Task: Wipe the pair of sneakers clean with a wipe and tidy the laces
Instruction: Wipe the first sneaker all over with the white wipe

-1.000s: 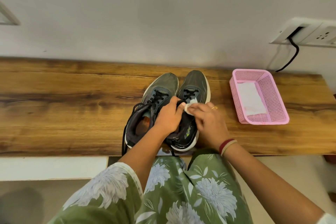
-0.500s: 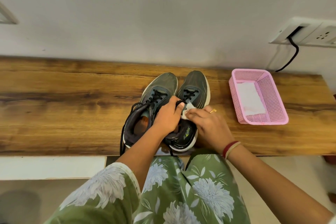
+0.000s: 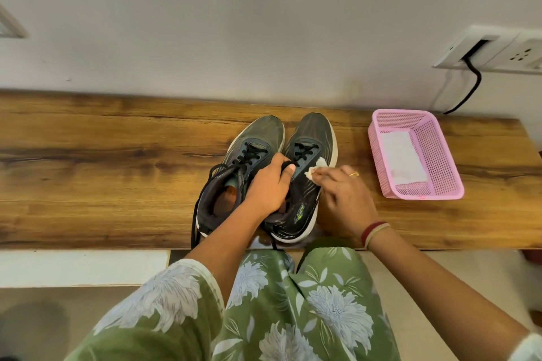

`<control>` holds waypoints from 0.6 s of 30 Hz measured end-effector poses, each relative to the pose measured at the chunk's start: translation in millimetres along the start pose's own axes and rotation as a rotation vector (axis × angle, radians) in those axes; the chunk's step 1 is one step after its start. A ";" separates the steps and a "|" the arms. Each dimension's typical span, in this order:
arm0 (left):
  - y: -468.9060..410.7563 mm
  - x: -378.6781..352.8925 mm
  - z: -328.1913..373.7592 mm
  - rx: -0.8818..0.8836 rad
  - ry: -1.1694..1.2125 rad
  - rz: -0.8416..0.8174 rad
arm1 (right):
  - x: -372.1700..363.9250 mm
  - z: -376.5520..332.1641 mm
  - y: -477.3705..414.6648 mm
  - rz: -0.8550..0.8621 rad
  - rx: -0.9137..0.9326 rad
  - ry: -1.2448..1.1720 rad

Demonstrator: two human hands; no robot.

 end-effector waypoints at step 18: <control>-0.7 -2.2 -0.6 -0.021 -0.011 0.006 | -2.7 22.8 -3.2 -0.029 -0.159 0.012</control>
Point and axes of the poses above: each hand's wrist, its own y-axis away from the middle knuckle, its own x-axis out of the back of the hand, z = x × y, the point moved 8 cm from there along -y, towards the middle knuckle, and after that the axes turned 1 degree about -y, right-handed, at the moved point
